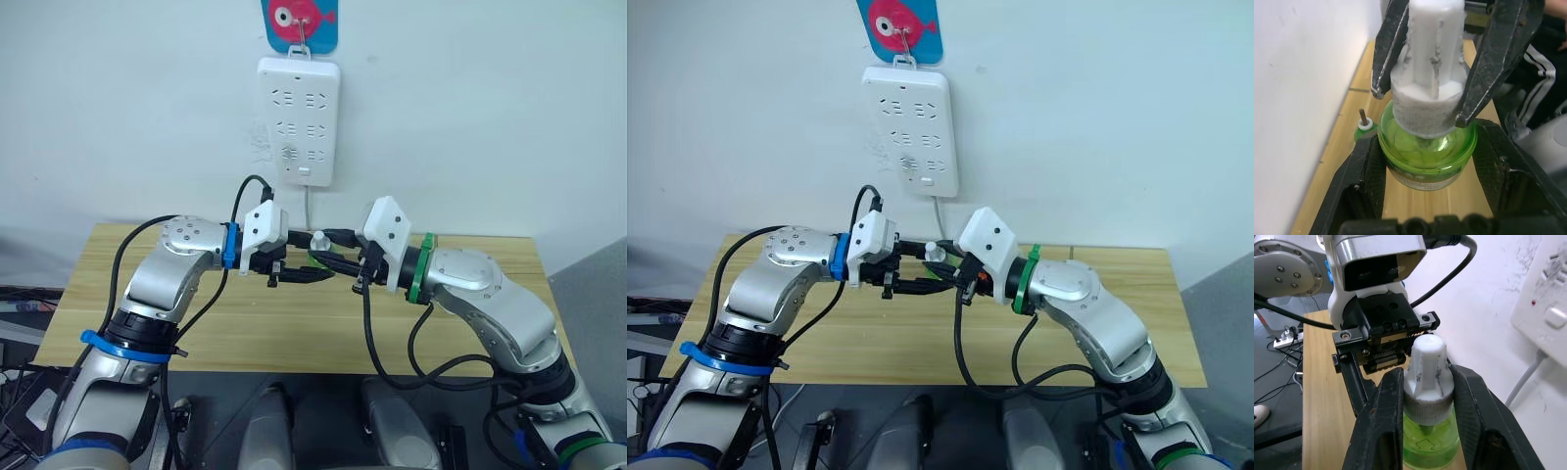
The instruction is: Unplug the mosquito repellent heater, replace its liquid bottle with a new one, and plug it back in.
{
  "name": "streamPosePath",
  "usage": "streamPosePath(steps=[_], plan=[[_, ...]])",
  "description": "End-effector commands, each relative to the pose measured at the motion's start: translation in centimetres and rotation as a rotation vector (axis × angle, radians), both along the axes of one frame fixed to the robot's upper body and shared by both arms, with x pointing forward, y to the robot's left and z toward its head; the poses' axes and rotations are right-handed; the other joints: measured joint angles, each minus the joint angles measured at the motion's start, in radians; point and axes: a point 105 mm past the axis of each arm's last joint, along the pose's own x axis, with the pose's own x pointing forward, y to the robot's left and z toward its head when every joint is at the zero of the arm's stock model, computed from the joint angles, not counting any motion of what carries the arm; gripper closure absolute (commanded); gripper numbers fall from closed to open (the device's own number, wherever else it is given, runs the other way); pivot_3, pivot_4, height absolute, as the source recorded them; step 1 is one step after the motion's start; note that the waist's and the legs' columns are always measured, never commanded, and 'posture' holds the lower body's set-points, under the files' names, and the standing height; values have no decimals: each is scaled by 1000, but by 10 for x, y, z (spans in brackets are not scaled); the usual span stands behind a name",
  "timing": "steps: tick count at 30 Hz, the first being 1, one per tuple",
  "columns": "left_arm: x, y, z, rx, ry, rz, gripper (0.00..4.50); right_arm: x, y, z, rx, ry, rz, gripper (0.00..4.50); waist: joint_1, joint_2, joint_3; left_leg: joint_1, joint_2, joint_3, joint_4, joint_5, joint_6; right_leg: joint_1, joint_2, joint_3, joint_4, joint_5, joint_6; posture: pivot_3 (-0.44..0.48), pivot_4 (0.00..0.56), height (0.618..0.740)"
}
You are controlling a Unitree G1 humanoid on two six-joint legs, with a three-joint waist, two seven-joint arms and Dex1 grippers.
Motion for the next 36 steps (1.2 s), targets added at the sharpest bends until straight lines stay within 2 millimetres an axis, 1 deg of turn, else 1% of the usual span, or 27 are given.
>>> streamPosePath(steps=[1, 2, 4, 5, 7, 8, 11, 16, 19, 22, 23, 26, 28, 30, 34, 36], plan=[[-7, -2, 16, -63, -78, -34, 2209, -2, 2, 14, 45, -49, 18, 3476, 0, 0, -5, 0, 0, 0, 0, 0, 0, 0, 0, 0, 0, 0, 0, -169, 175, 725], [-4, -1, 14, -65, -82, -17, 2209, -1, 1, 16, 54, -57, 11, 3476, 0, 0, -7, 0, 0, 0, 0, 0, 0, 0, 0, -1, 0, 0, 0, -169, 175, 725], [0, 2, 11, -56, -98, -1, 1495, 1, -1, 19, 73, -58, -2, 3476, 0, 0, -9, 0, 0, -1, 1, 0, 0, 0, 0, -1, 1, 0, 0, -173, 177, 725], [2, 2, 10, -61, -89, 10, 1270, 2, -2, 20, 78, -57, -4, 3476, 0, 0, -9, 0, 0, -1, 1, 0, 0, 1, 0, -2, 1, 0, -1, -173, 177, 725], [2, 1, 13, -101, -55, 15, 679, 3, -4, 21, 90, -42, -9, 3476, 0, 0, -9, 0, 0, -2, 4, 0, 0, 2, 0, -3, 1, 1, -1, -174, 176, 725], [3, 0, 15, -129, -35, 21, 628, 3, -4, 21, 95, -37, -10, 3476, 0, 0, -9, 0, 0, -3, 6, 0, 1, 3, 0, -4, 1, 1, -1, -171, 175, 725], [3, 0, 19, -174, 9, 29, 628, 3, -5, 22, 112, -25, -10, 3476, 0, 0, -9, 0, 0, -4, 9, -1, 1, 4, 0, -6, 2, 2, -3, -167, 173, 725], [1, 1, 16, -175, 42, 33, 628, 1, -4, 24, 119, -19, 8, 3476, 0, 0, -10, 0, 0, -8, 9, 1, 2, 4, 1, -10, 6, 3, -4, -161, 172, 725], [1, 1, 13, -166, 38, 30, 1203, -1, -3, 24, 125, -12, 22, 3476, 0, 0, -10, 0, 0, -8, 10, 1, 2, 4, 1, -10, 8, 3, -4, -160, 173, 725], [1, -2, 14, -175, 28, 29, 2074, -4, -2, 24, 128, -3, 37, 3476, 0, 0, -10, 1, 0, -8, 10, 2, 2, 4, 1, -11, 9, 3, -4, -161, 175, 725], [1, -3, 15, -184, 28, 29, 2207, -4, -2, 24, 128, -1, 40, 3476, 0, 0, -10, 1, 0, -9, 10, 2, 2, 4, 1, -11, 10, 3, -4, -161, 175, 725], [-2, -6, 13, -163, 14, 9, 2207, -9, -2, 20, 118, 24, 68, 3476, 0, 0, -10, 1, 0, -9, 10, 2, 2, 4, 1, -11, 11, 3, -4, -148, 174, 725], [-7, -7, 9, -125, -8, -20, 2207, -14, -1, 15, 122, 59, 123, 3476, 0, 0, -11, 1, 0, -9, 10, 3, 2, 4, 1, -11, 11, 3, -4, -138, 173, 725], [-10, -7, 9, -105, -31, -38, 2207, -13, 0, 11, 101, 71, 212, 3476, 1, 1, -11, 2, 0, -9, 10, 3, 2, 4, 1, -11, 11, 3, -4, -137, 173, 725], [-24, -8, 10, -75, -43, -112, 2207, -7, 5, 8, -86, 59, 500, 3476, -4, 1, -11, 3, -1, -7, 11, 4, 3, 4, 1, -10, 12, 4, -6, -126, 166, 725], [-28, -10, 10, -79, -38, -125, 2207, -5, 3, 10, -153, 44, 571, 3476, -1, 1, -12, 5, 0, -7, 10, 5, 4, 5, 1, -11, 13, 4, -6, -114, 160, 725]])
